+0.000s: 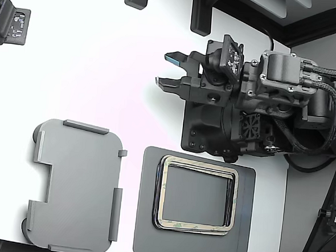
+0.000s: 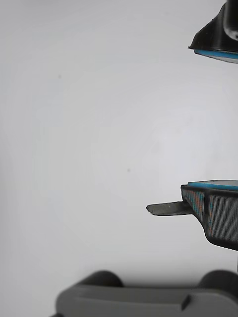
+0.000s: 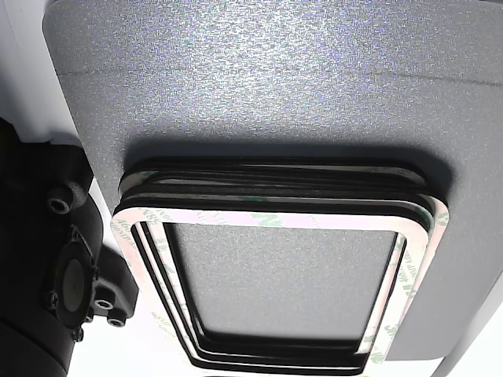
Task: Grab top frame and put it into gray box.
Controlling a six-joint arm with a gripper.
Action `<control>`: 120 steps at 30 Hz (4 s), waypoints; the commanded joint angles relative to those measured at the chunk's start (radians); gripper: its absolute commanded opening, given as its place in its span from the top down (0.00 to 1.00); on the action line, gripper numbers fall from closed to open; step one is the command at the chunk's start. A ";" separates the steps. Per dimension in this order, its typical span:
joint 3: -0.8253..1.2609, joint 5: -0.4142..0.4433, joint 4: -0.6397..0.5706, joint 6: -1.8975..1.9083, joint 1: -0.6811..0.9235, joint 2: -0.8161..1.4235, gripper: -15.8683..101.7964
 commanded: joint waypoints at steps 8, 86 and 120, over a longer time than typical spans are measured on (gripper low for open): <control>-0.021 -0.002 -0.008 -0.002 -0.017 0.023 0.01; -0.805 -0.115 0.678 -1.609 1.367 -0.977 0.05; -0.887 -0.063 0.594 -1.652 1.496 -1.282 0.41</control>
